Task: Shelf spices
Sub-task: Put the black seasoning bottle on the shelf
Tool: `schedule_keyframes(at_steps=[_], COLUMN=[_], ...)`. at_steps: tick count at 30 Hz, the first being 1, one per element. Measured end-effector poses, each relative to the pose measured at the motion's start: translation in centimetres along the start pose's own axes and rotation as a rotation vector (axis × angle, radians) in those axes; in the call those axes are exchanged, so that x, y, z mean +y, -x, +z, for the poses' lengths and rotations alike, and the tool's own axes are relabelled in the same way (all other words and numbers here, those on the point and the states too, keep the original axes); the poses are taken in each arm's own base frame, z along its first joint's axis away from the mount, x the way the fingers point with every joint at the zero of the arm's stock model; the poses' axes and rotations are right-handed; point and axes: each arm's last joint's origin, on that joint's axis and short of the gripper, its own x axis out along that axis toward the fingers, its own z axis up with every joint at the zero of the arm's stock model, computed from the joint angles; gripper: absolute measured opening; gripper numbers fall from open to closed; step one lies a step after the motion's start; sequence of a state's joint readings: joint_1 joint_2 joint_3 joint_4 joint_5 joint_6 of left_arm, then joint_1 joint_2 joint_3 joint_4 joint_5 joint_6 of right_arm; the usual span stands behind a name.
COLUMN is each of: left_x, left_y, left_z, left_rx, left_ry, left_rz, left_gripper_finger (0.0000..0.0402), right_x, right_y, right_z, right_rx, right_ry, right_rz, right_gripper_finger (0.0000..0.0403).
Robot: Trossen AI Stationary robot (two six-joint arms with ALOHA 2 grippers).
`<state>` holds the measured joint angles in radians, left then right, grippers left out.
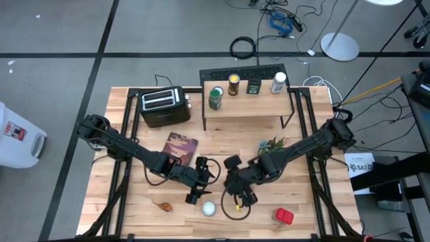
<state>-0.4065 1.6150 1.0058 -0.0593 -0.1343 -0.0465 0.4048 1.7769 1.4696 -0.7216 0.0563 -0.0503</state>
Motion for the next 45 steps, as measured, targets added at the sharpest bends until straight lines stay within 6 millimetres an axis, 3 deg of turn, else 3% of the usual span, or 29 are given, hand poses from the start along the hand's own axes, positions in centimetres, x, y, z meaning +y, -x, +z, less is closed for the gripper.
schedule_keyframes(at_steps=[9,20,36,45], left_x=[0.0,0.1,0.1,0.1], left_y=[0.0,0.0,0.0,0.0], left_z=[0.0,0.3,0.5,0.5], left_rx=[-0.004,-0.033,-0.054,-0.053], left_ry=[0.000,0.002,0.010,0.009], left_rz=[0.013,0.045,0.055,0.055], left_gripper_finger=[0.0297,0.0297,0.0297,0.0297], right_x=[-3.0,-8.1,-17.3,-21.1], right_y=[4.5,10.3,13.4,16.1], right_z=[-0.1,-1.8,-6.0,-7.2], right_rx=[-0.092,-0.184,-0.178,-0.273], right_ry=[-0.044,-0.141,-0.290,-0.362], right_rz=[-0.078,-0.212,-0.391,-0.463], right_gripper_finger=[0.0187,0.0187,0.0187,0.0187])
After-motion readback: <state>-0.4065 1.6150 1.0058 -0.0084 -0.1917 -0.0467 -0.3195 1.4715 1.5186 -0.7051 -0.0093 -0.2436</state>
